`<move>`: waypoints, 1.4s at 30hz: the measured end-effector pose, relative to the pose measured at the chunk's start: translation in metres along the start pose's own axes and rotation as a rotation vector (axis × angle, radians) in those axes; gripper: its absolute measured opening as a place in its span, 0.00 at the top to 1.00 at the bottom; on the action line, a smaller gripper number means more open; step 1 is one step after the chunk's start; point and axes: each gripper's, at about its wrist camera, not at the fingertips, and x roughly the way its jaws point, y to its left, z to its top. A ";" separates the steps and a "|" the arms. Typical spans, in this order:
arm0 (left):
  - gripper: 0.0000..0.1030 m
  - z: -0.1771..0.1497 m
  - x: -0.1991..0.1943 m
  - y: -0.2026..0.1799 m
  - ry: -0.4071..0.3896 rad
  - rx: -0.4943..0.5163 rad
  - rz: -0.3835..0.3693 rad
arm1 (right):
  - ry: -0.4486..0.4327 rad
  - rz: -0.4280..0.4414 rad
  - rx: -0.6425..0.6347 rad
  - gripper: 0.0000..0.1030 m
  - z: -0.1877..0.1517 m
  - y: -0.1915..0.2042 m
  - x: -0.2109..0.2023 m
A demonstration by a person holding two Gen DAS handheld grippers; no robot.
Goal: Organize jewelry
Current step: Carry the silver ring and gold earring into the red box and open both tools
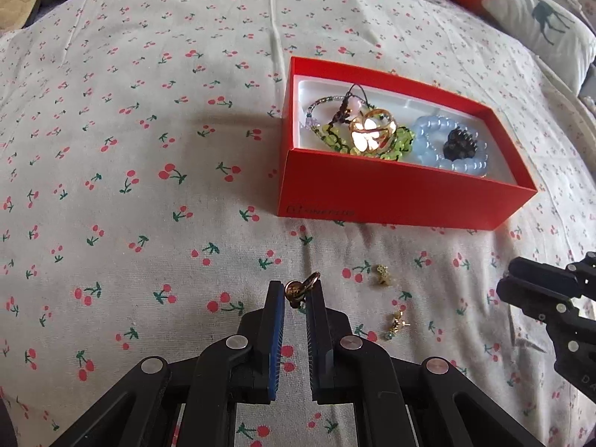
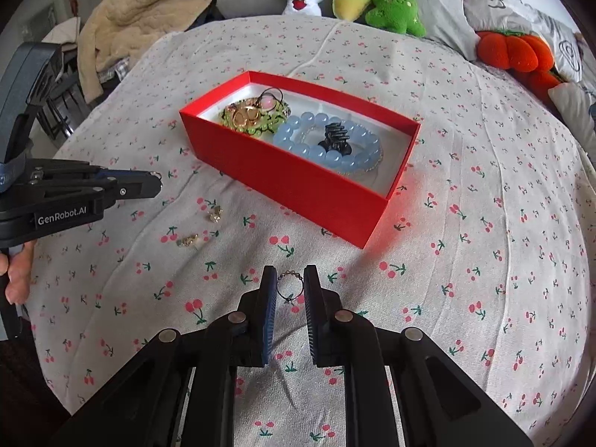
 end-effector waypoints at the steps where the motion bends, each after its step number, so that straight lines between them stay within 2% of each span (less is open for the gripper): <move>1: 0.94 0.001 -0.004 -0.001 -0.008 0.002 -0.003 | -0.008 0.002 0.009 0.85 0.002 -0.001 -0.003; 9: 0.94 0.014 -0.026 -0.004 -0.066 -0.011 -0.047 | -0.085 0.015 0.092 0.85 0.021 -0.017 -0.027; 18: 0.94 0.029 -0.031 -0.015 -0.094 -0.020 -0.094 | -0.136 0.032 0.183 0.85 0.039 -0.036 -0.037; 26: 0.94 0.046 -0.020 -0.035 -0.090 -0.049 -0.178 | -0.146 0.055 0.256 0.85 0.051 -0.054 -0.027; 34: 0.94 0.057 -0.001 -0.052 -0.086 -0.029 -0.190 | -0.141 0.088 0.339 0.85 0.055 -0.074 -0.015; 42: 0.94 0.062 0.011 -0.059 -0.090 -0.020 -0.192 | -0.134 0.100 0.348 0.85 0.054 -0.077 -0.011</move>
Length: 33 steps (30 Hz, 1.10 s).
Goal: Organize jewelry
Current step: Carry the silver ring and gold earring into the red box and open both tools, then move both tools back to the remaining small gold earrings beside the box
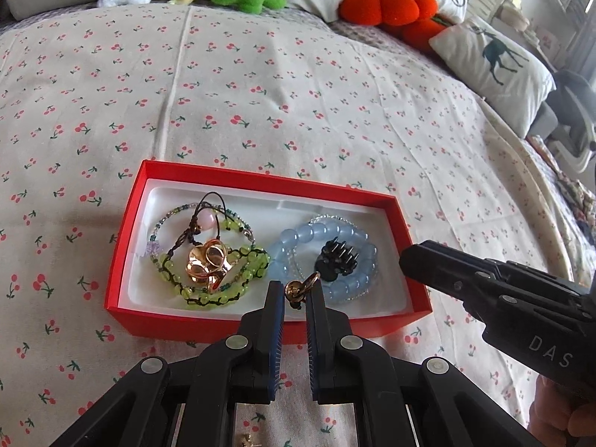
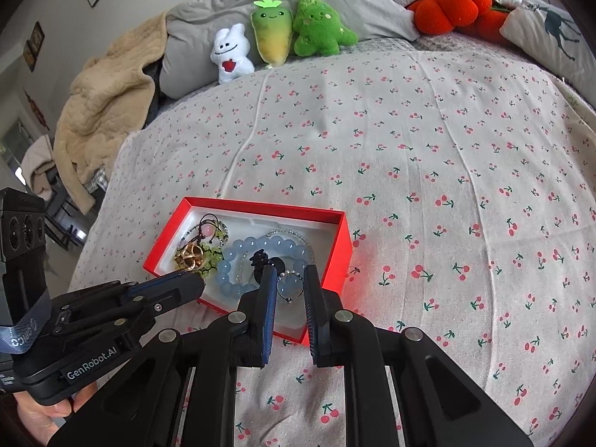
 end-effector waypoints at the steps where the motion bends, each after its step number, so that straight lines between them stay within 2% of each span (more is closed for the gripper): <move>1: 0.94 0.000 0.001 0.000 -0.003 -0.002 0.003 | 0.001 0.001 0.002 0.85 0.000 0.000 0.000; 3: 0.93 0.001 0.001 0.001 -0.005 -0.014 -0.003 | 0.002 0.002 0.001 0.85 0.000 0.001 0.001; 5: 0.86 0.001 0.000 0.001 -0.003 -0.022 -0.011 | 0.003 0.004 -0.001 0.85 0.000 0.002 0.001; 7: 0.75 0.001 -0.005 0.001 -0.010 -0.020 -0.012 | 0.002 0.005 -0.003 0.85 0.000 0.002 0.001; 17: 0.67 -0.008 -0.030 0.015 -0.016 -0.017 0.061 | 0.014 0.019 -0.001 0.84 0.002 0.006 0.006; 21: 0.51 -0.013 -0.032 0.025 0.004 -0.012 0.098 | 0.041 0.028 0.001 0.83 0.001 0.007 0.010; 27: 0.33 -0.020 -0.028 0.040 0.065 -0.053 0.134 | 0.065 0.029 -0.014 0.70 -0.004 0.007 0.013; 33: 0.27 -0.029 -0.025 0.044 0.112 -0.058 0.173 | 0.056 0.024 -0.047 0.59 -0.009 0.015 0.006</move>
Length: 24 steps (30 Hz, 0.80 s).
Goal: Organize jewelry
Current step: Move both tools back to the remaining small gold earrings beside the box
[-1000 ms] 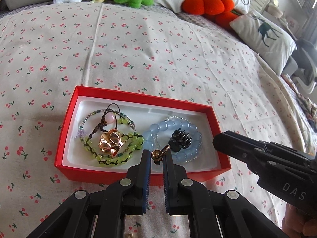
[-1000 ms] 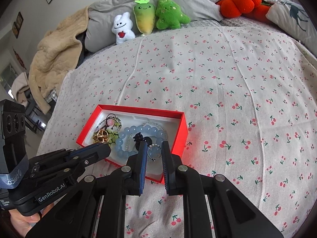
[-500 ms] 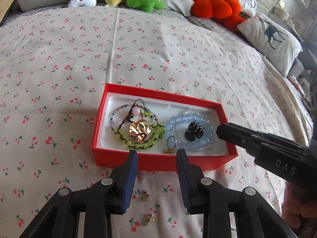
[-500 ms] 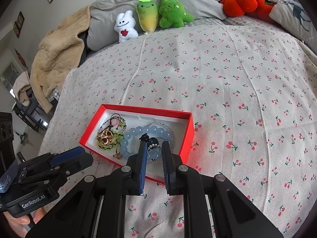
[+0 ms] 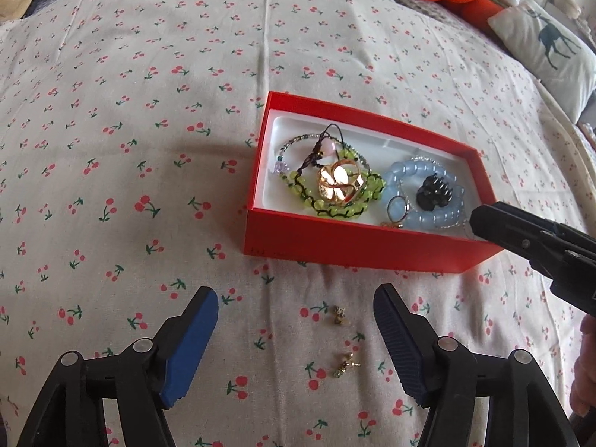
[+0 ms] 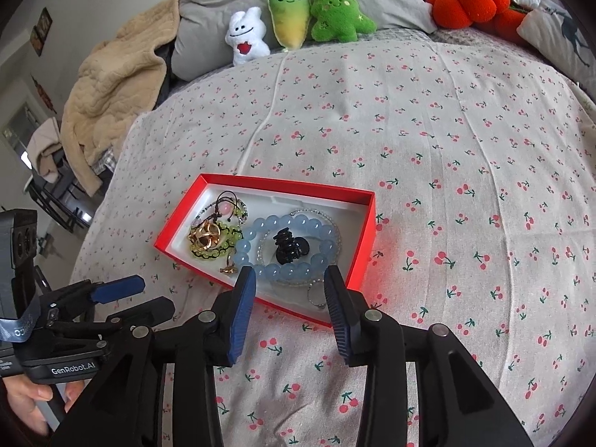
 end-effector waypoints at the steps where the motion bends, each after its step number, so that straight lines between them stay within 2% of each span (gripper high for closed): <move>1: 0.24 -0.001 0.000 0.001 0.004 0.001 0.006 | 0.000 -0.002 -0.006 0.58 -0.001 0.001 -0.001; 5: 0.23 -0.008 0.002 0.003 0.041 0.001 0.019 | 0.007 -0.013 -0.032 0.55 -0.009 0.009 -0.005; 10: 0.19 -0.016 0.002 0.004 0.057 0.020 0.029 | -0.006 -0.032 -0.070 0.41 -0.020 0.019 -0.017; 15: 0.16 -0.022 0.001 0.007 0.063 0.029 0.034 | 0.030 -0.059 -0.062 0.39 -0.033 0.019 -0.018; 18: 0.15 -0.026 0.001 0.010 0.070 0.026 0.041 | 0.061 -0.116 -0.073 0.38 -0.040 0.016 -0.014; 22: 0.15 -0.031 0.001 0.014 0.078 0.018 0.057 | 0.133 -0.237 -0.085 0.38 -0.049 0.008 -0.002; 24: 0.15 -0.033 0.003 0.017 0.094 0.012 0.067 | 0.162 -0.253 -0.088 0.38 -0.054 0.004 0.003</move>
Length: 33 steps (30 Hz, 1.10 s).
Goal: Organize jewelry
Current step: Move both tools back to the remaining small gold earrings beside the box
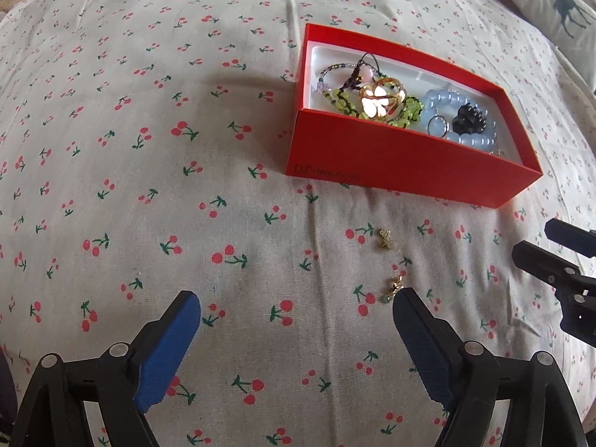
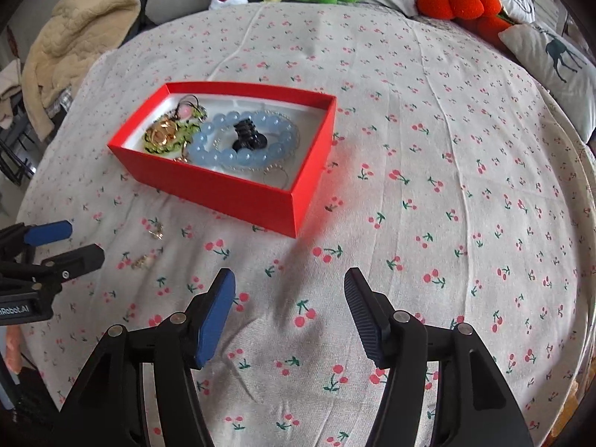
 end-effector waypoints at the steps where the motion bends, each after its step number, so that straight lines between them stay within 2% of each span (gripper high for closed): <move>1: 0.15 -0.001 0.002 0.002 0.011 -0.005 0.004 | 0.009 0.000 0.000 0.38 -0.001 -0.001 0.002; 5: 0.15 -0.006 0.008 0.008 0.051 -0.041 -0.011 | 0.025 -0.010 -0.002 0.38 -0.004 -0.003 0.005; 14: 0.17 -0.007 0.009 0.012 0.070 -0.135 -0.150 | 0.036 -0.011 -0.005 0.38 -0.004 0.001 0.007; 17: 0.31 -0.005 0.009 0.006 0.069 -0.135 -0.189 | 0.041 -0.010 -0.008 0.38 -0.004 0.003 0.008; 19: 0.48 -0.004 0.010 -0.001 0.073 -0.128 -0.206 | 0.043 -0.008 -0.008 0.38 -0.004 0.003 0.009; 22: 0.61 -0.002 0.016 -0.012 0.083 -0.109 -0.214 | 0.045 -0.006 -0.006 0.38 -0.003 0.004 0.009; 27: 0.68 0.002 0.023 -0.029 0.079 -0.091 -0.205 | 0.052 -0.006 -0.003 0.38 -0.003 0.005 0.011; 33: 0.82 0.003 0.029 -0.053 0.058 -0.004 -0.099 | 0.054 -0.005 -0.002 0.38 -0.003 0.005 0.012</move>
